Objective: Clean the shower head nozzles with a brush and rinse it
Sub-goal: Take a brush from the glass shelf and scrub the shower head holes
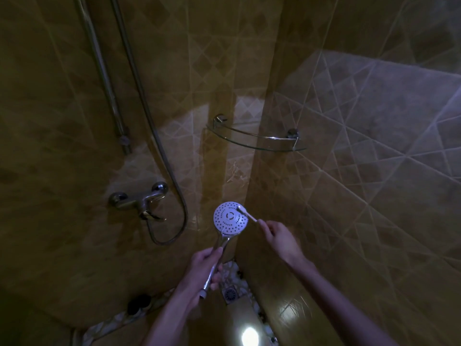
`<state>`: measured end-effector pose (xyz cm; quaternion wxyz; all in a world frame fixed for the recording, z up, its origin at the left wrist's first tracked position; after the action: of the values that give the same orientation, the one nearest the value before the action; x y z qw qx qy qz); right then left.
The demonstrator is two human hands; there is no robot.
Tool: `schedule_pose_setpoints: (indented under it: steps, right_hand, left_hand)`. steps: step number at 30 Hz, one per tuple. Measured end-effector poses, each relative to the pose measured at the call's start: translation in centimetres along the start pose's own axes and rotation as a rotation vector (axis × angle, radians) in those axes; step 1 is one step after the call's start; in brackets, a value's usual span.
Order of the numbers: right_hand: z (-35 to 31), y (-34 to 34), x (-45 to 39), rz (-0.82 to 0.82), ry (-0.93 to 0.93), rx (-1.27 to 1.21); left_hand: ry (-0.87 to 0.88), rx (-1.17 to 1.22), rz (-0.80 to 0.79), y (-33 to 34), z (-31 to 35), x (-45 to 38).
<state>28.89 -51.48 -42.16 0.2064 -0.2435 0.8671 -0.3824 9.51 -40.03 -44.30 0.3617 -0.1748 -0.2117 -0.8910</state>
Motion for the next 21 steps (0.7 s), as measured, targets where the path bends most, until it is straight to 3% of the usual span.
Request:
schedule_pose_setpoints:
  steps: [4,7,12,17,21]
  right_hand:
    - [0.6,1.6,4.2,-0.066,-0.117,0.162]
    - [0.6,0.7,3.3,0.035,-0.171,0.313]
    - [0.1,-1.4,0.6,0.035,0.011,-0.066]
    - [0.7,0.2,3.8,-0.015,-0.098,0.165]
    - [0.6,-0.5,1.4,0.014,-0.027,-0.018]
  left_hand:
    - [-0.014,0.025,0.02,-0.4,-0.4,-0.3]
    - [-0.022,0.021,0.038,-0.4,-0.5,-0.3]
    - [-0.027,0.035,0.003,-0.1,-0.1,-0.1]
    - [-0.016,0.025,-0.01,0.2,0.1,0.1]
    - [-0.025,0.009,-0.016,0.4,0.0,0.3]
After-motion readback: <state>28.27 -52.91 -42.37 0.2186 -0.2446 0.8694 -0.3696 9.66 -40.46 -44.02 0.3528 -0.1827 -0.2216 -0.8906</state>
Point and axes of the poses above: each hand's wrist, its own x-axis away from the middle knuckle, its own y-axis out of the palm, z = x × y, the point moved 3 cm from there along -x, towards the middle knuckle, and after that the axes turned 9 degrees about z, right-handed, at the moved point
